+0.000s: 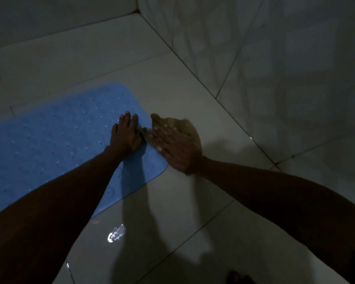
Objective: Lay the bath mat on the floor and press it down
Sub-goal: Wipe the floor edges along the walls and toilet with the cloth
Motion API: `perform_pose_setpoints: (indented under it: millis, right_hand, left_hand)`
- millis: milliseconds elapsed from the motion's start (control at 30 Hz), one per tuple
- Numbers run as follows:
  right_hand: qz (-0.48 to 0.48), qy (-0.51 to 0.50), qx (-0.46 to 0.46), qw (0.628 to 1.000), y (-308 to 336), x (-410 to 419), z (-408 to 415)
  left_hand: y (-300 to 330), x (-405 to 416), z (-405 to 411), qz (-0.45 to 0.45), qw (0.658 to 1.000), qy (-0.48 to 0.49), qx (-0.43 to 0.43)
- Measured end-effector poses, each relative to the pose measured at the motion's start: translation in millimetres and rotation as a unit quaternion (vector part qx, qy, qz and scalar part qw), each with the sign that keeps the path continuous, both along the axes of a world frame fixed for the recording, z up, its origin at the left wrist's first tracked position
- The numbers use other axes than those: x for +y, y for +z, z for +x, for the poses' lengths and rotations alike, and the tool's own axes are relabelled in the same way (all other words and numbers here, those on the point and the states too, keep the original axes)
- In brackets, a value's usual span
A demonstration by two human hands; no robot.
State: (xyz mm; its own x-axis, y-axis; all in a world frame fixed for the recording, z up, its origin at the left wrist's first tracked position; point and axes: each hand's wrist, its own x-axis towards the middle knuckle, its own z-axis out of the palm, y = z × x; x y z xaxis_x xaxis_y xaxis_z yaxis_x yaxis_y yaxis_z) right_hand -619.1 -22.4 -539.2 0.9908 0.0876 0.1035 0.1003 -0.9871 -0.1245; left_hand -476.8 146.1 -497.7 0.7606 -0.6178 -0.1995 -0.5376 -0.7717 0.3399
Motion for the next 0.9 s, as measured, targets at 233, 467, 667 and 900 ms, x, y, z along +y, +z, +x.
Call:
perform_pose_setpoints:
  millis: [233, 467, 667, 900]
  right_hand:
    - [-0.030, 0.042, -0.049, 0.997, 12.1, -31.4, -59.2]
    - [-0.007, 0.008, 0.002, 1.000, 15.4, -53.7, -67.3]
    - [-0.016, -0.099, 0.031, 0.995, 19.3, -117.4, -83.3]
    - [-0.054, -0.128, 0.016, 0.990, 27.3, -160.8, -159.6]
  left_hand:
    - [0.1, -2.1, -47.8, -0.007, 1.000, -0.005, -0.030]
    - [1.0, -10.3, -74.9, -0.008, 0.997, -0.051, -0.053]
    - [-0.3, -12.6, -85.1, 0.033, 0.997, -0.059, -0.031]
    - [-10.3, -1.5, -78.6, 0.012, 0.995, -0.083, -0.048]
